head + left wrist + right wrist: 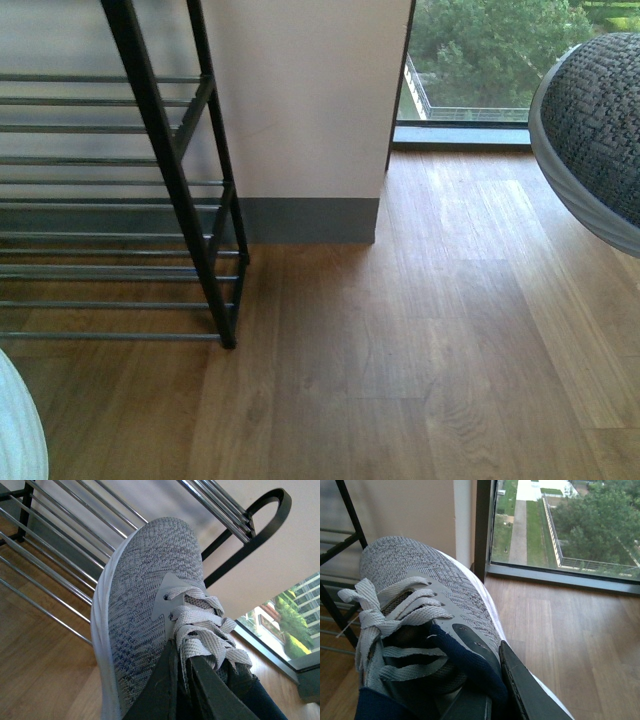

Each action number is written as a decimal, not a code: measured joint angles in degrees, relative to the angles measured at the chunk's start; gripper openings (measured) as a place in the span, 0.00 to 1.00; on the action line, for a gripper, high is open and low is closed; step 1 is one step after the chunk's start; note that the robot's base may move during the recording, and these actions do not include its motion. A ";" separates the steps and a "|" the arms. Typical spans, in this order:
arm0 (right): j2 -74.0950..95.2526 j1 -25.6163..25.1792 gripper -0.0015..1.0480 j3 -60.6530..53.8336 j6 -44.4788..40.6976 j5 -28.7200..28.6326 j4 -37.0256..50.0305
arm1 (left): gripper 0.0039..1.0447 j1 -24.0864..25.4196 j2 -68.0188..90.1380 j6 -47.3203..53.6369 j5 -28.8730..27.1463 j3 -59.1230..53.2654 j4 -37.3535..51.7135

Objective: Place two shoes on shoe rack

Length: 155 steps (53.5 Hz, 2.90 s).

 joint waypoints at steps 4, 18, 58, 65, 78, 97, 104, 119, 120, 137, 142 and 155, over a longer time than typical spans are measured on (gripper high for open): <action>0.00 0.00 0.01 0.00 0.02 -0.07 0.00 | 0.02 0.00 0.00 0.00 0.00 0.00 0.00; -0.17 0.04 0.01 0.00 0.02 -0.87 0.00 | 0.02 0.07 -0.11 0.00 -0.92 0.00 0.00; -0.22 0.33 0.01 0.07 0.09 -1.92 -0.07 | 0.02 0.17 -0.26 0.00 -1.22 0.13 -0.09; -0.24 0.22 0.01 0.11 0.24 -1.75 -0.11 | 0.02 0.15 -0.24 0.02 -1.38 0.11 -0.11; -0.11 -0.07 0.01 0.09 0.22 -0.04 -0.11 | 0.02 0.04 -0.17 0.00 -0.02 0.13 -0.09; -0.11 0.00 0.01 0.09 0.20 -0.33 -0.11 | 0.02 0.09 -0.13 0.00 -0.68 0.11 -0.11; -0.13 0.02 0.01 0.09 0.22 -0.48 -0.11 | 0.02 0.09 -0.24 0.00 -0.63 0.11 -0.09; -0.11 0.00 0.01 -0.07 0.20 -0.28 -0.13 | 0.02 0.09 -0.22 0.00 -0.57 0.11 -0.11; -0.13 0.00 0.01 -0.07 0.20 -0.26 -0.13 | 0.02 0.09 -0.22 0.00 -0.55 0.11 -0.11; -0.11 0.00 0.01 -0.09 0.22 -0.63 -0.13 | 0.02 0.07 -0.24 0.00 -0.46 0.11 -0.09; -0.13 0.00 0.01 -0.09 0.22 -0.46 -0.13 | 0.02 0.09 -0.22 0.00 -0.50 0.11 -0.11; -0.13 0.00 0.01 -0.09 0.22 -0.46 -0.13 | 0.02 0.09 -0.22 0.00 -0.48 0.11 -0.11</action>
